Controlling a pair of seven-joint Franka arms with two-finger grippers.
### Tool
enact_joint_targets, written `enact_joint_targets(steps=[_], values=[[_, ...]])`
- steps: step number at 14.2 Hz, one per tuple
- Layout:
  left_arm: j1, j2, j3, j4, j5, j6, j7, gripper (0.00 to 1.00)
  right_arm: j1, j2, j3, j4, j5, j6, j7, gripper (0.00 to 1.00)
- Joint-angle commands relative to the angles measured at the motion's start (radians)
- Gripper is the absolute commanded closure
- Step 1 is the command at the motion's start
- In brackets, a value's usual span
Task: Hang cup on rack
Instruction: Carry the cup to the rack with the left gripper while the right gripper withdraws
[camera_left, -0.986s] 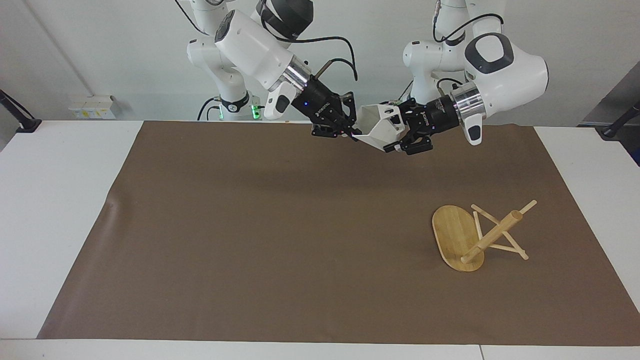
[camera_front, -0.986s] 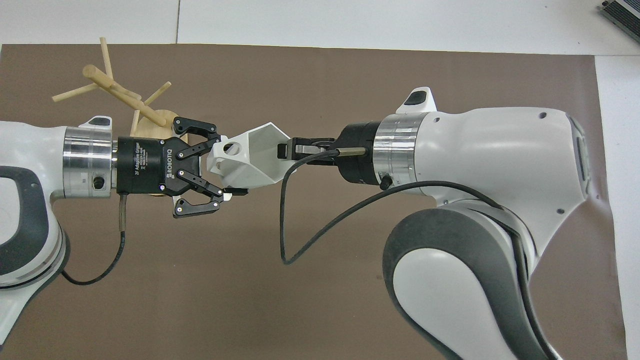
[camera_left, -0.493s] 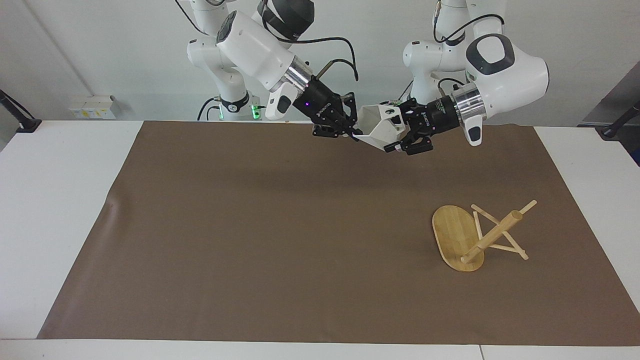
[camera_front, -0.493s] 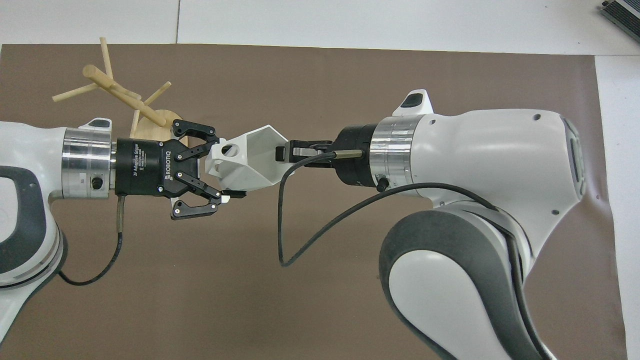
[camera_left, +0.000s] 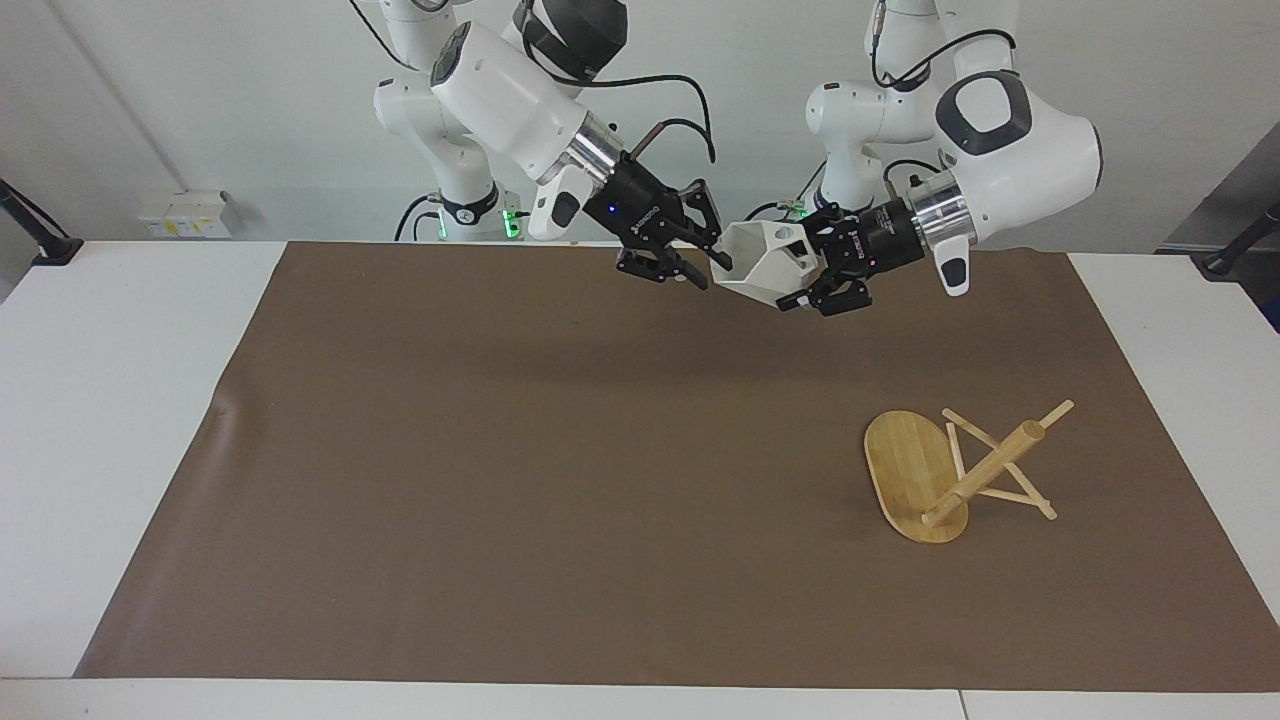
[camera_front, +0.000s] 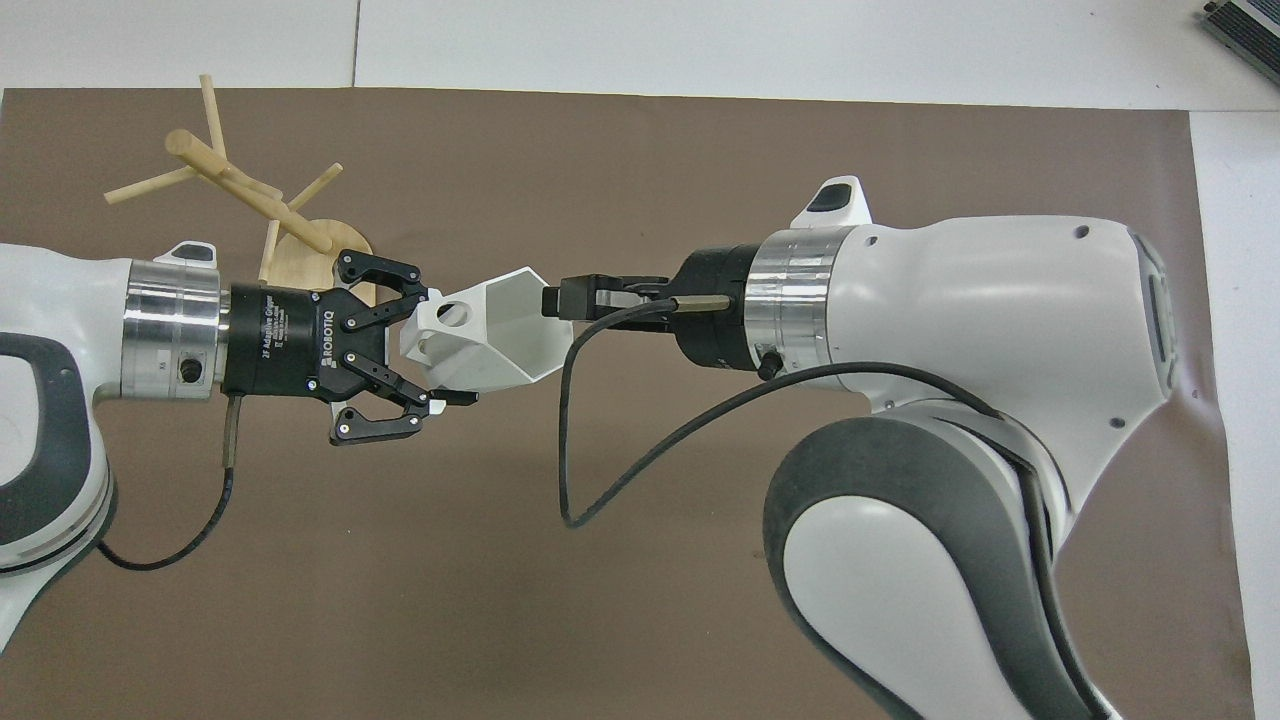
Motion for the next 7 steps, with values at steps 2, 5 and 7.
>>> enact_joint_targets(steps=[2, 5, 7], values=[[0.051, -0.019, 0.003, -0.020, 0.056, -0.020, -0.065, 1.00, -0.006, -0.002, 0.006, -0.001, 0.018, 0.011, 0.016, 0.59], [0.067, -0.018, 0.003, -0.023, 0.168, -0.009, -0.160, 1.00, -0.006, -0.002, 0.006, -0.001, 0.021, 0.008, 0.037, 0.00], [0.080, -0.021, 0.006, -0.046, 0.171, 0.029, -0.179, 1.00, -0.006, -0.001, 0.006, 0.000, 0.019, 0.014, 0.077, 0.00]])
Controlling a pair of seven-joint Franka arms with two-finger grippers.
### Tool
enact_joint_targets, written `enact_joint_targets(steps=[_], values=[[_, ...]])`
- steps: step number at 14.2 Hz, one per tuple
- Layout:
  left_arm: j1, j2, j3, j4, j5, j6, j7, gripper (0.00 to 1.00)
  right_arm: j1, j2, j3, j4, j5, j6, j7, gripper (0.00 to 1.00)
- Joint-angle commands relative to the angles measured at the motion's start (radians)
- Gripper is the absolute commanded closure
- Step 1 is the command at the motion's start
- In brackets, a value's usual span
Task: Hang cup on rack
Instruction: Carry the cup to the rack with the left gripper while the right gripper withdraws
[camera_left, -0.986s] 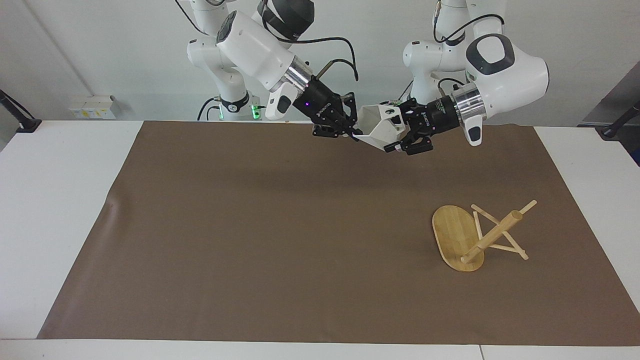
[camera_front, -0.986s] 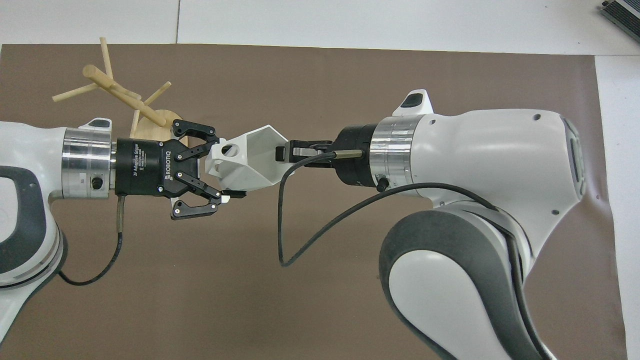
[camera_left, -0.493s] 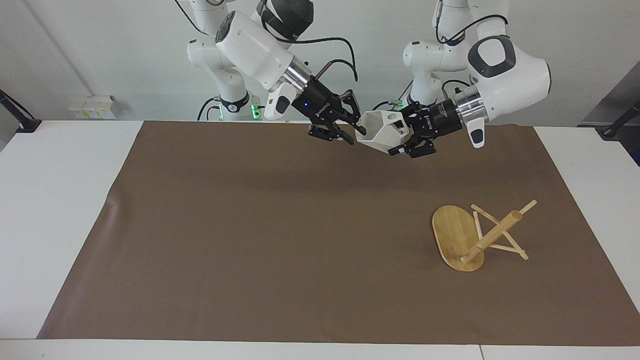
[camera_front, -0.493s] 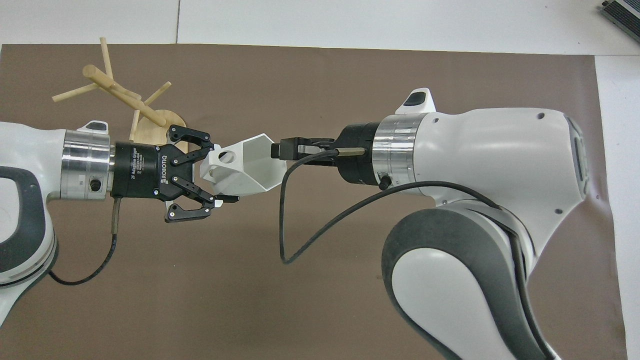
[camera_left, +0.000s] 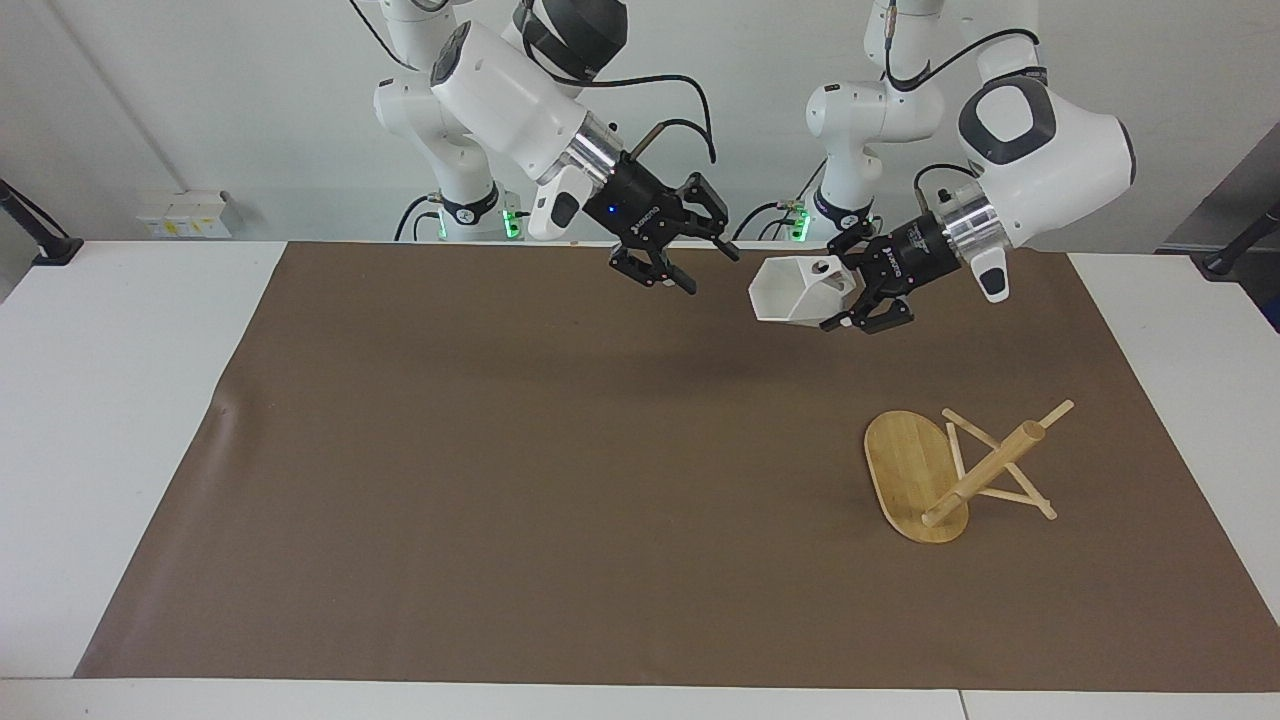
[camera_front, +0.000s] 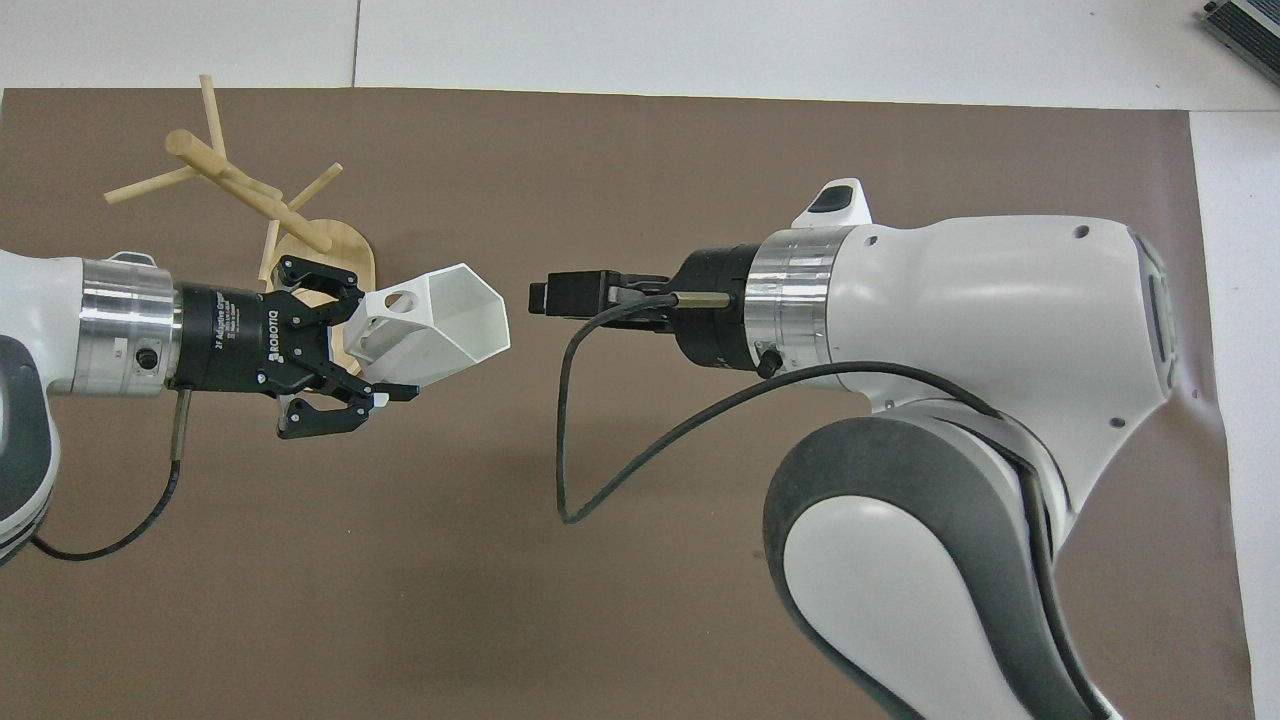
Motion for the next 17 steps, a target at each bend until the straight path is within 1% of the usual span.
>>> enact_joint_targets(steps=[1, 3, 8, 9, 11, 13, 15, 17], values=[[0.033, -0.021, -0.002, -0.038, 0.041, 0.060, -0.067, 1.00, -0.006, -0.001, 0.006, 0.000, 0.019, 0.014, 0.036, 0.00], [0.033, -0.019, -0.005, -0.059, 0.103, 0.157, -0.152, 1.00, -0.006, 0.001, 0.006, 0.003, 0.015, 0.016, 0.031, 0.00], [0.010, -0.005, -0.008, -0.118, 0.105, 0.364, -0.255, 1.00, -0.007, 0.001, 0.003, 0.003, 0.005, 0.016, 0.019, 0.00], [0.004, -0.002, -0.008, -0.130, 0.105, 0.399, -0.277, 1.00, -0.007, -0.001, 0.003, 0.003, -0.014, 0.016, 0.019, 0.00], [0.004, 0.010, -0.008, -0.132, 0.103, 0.436, -0.329, 1.00, -0.009, -0.001, 0.001, 0.003, -0.051, 0.016, 0.017, 0.00], [0.001, 0.030, -0.010, -0.132, 0.103, 0.510, -0.363, 1.00, -0.010, -0.001, -0.001, 0.003, -0.094, 0.014, 0.016, 0.00], [-0.001, 0.038, -0.010, -0.133, 0.103, 0.525, -0.381, 1.00, -0.014, -0.001, -0.001, 0.005, -0.143, 0.014, 0.007, 0.00], [-0.001, 0.048, -0.010, -0.133, 0.103, 0.547, -0.412, 1.00, -0.023, -0.001, -0.004, 0.003, -0.180, 0.009, -0.065, 0.00]])
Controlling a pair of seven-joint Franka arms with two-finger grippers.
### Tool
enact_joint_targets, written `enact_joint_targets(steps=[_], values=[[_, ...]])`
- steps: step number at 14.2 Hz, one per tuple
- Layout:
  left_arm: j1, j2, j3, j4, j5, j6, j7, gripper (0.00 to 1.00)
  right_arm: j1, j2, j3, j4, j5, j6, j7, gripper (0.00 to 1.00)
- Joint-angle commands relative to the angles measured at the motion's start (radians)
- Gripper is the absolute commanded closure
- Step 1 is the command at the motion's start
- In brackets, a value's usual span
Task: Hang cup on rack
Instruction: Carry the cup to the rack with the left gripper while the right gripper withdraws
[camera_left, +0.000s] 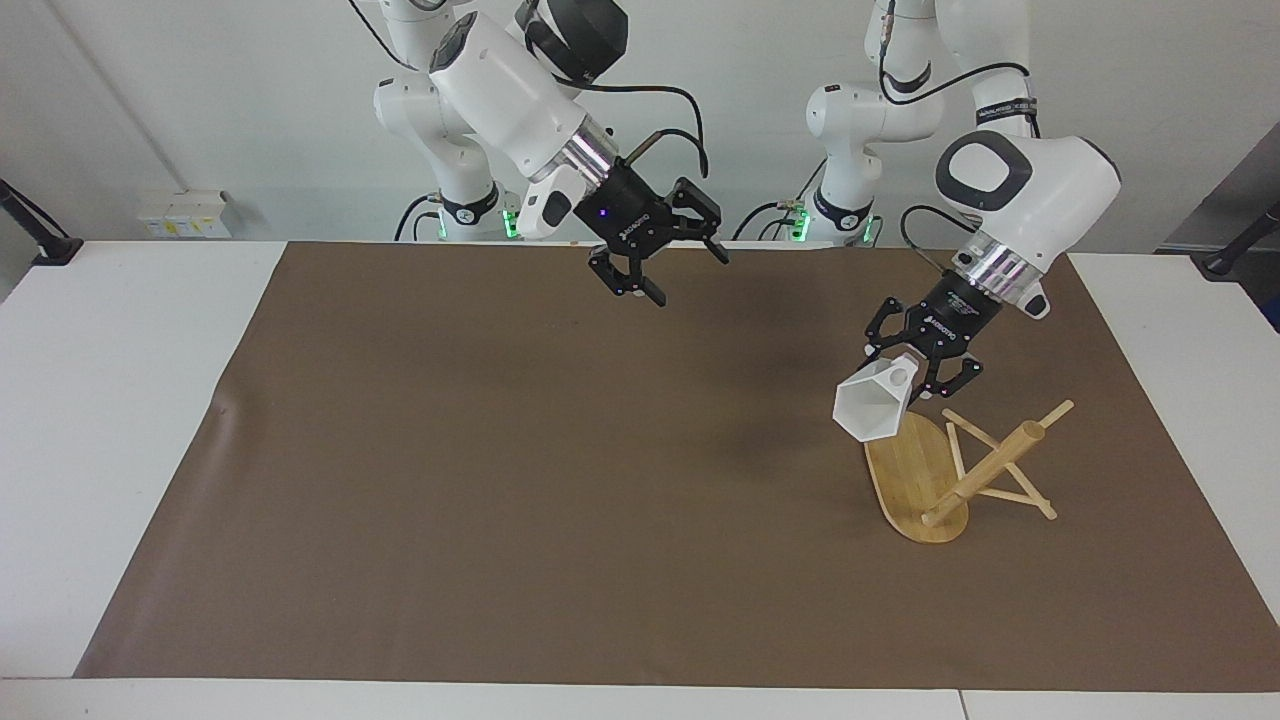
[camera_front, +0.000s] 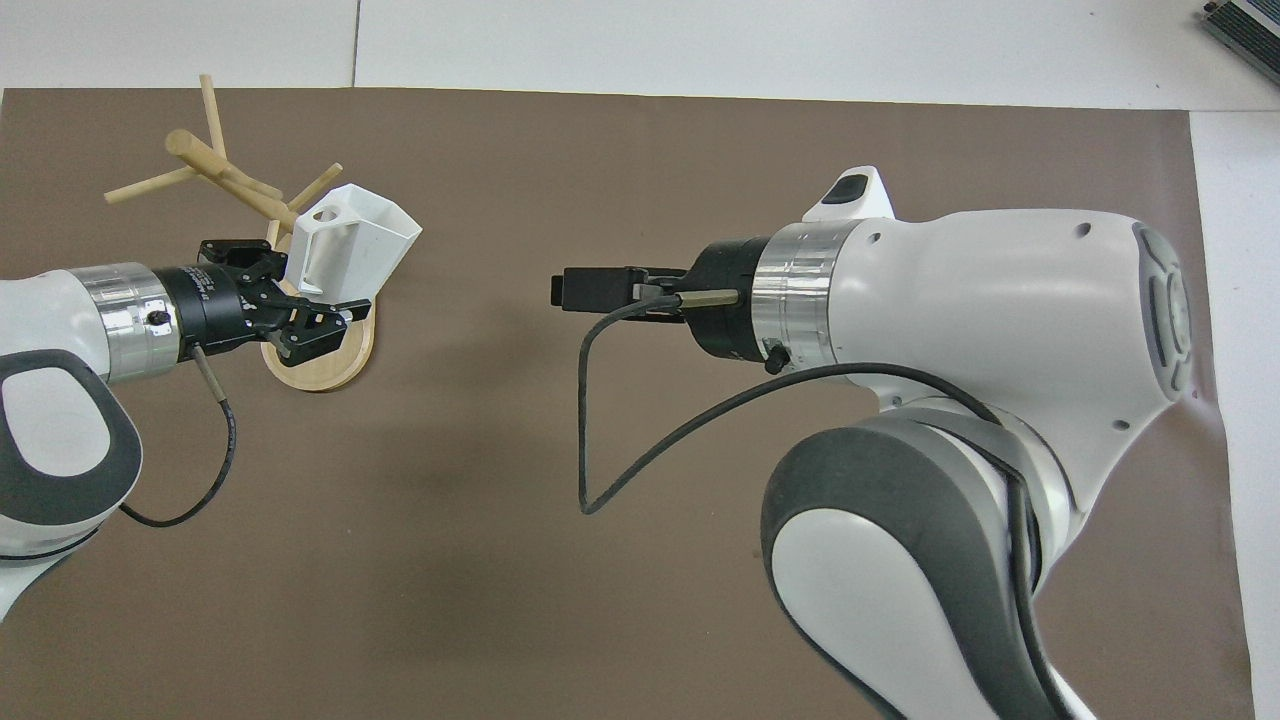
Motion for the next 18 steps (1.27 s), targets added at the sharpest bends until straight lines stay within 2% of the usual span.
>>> enact_joint_targets(steps=[1, 7, 13, 16, 18], values=[[-0.013, 0.006, 0.004, -0.014, 0.015, 0.058, -0.053, 1.00, -0.019, -0.002, 0.000, 0.001, -0.037, 0.001, -0.098, 0.00], [-0.041, 0.040, 0.003, -0.015, 0.012, 0.169, -0.157, 1.00, -0.068, -0.005, -0.007, 0.012, -0.108, -0.065, -0.267, 0.00], [-0.049, 0.052, 0.003, -0.014, 0.010, 0.209, -0.193, 1.00, -0.126, -0.014, -0.046, 0.048, -0.122, -0.247, -0.469, 0.00], [-0.047, 0.055, 0.004, -0.011, 0.010, 0.207, -0.197, 1.00, -0.129, -0.013, -0.065, 0.111, -0.233, -0.359, -0.511, 0.00], [-0.036, 0.054, 0.003, -0.005, 0.012, 0.187, -0.191, 1.00, -0.131, -0.013, -0.095, 0.125, -0.244, -0.410, -0.563, 0.00]])
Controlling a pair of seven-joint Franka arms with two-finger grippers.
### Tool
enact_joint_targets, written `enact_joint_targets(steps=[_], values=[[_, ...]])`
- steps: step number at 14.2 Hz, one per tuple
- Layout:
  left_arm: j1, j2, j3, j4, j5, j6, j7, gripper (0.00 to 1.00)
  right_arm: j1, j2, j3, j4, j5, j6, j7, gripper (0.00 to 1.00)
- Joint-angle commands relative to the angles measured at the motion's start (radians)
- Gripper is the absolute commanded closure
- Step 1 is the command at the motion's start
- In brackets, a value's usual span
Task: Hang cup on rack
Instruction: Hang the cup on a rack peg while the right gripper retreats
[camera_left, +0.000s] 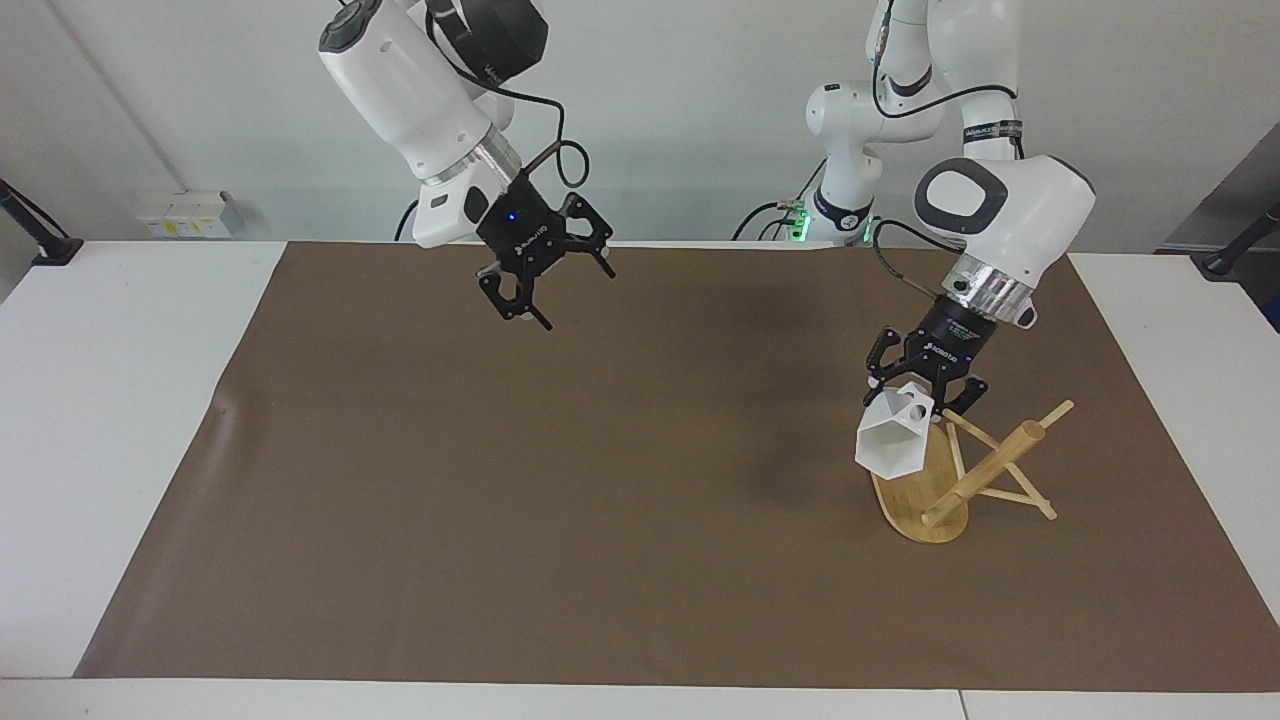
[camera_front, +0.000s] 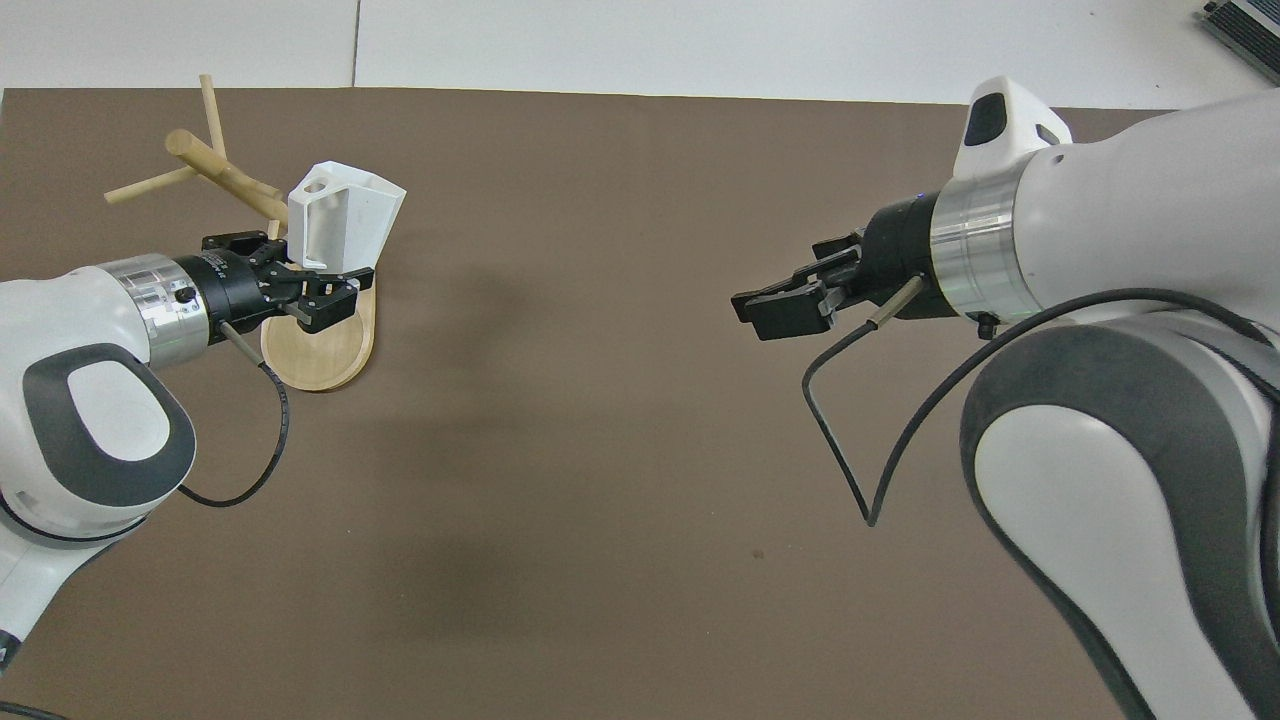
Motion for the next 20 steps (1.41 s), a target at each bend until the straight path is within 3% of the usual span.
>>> enact_joint_targets(steps=[1, 12, 18, 20], values=[[0.000, -0.003, 0.004, 0.001, 0.012, 0.003, -0.016, 1.00, -0.013, -0.002, -0.028, 0.032, -0.030, -0.079, -0.093, 0.00], [0.010, -0.007, 0.010, 0.017, 0.001, -0.025, -0.024, 1.00, -0.013, -0.004, -0.143, 0.126, -0.154, -0.277, -0.236, 0.00], [0.034, -0.009, 0.014, 0.020, -0.014, -0.020, -0.032, 1.00, -0.016, -0.025, -0.198, 0.127, -0.396, -0.300, -0.273, 0.00], [0.034, -0.009, 0.014, 0.018, -0.014, -0.010, -0.052, 1.00, -0.015, -0.028, -0.235, 0.127, -0.401, -0.300, -0.273, 0.00]])
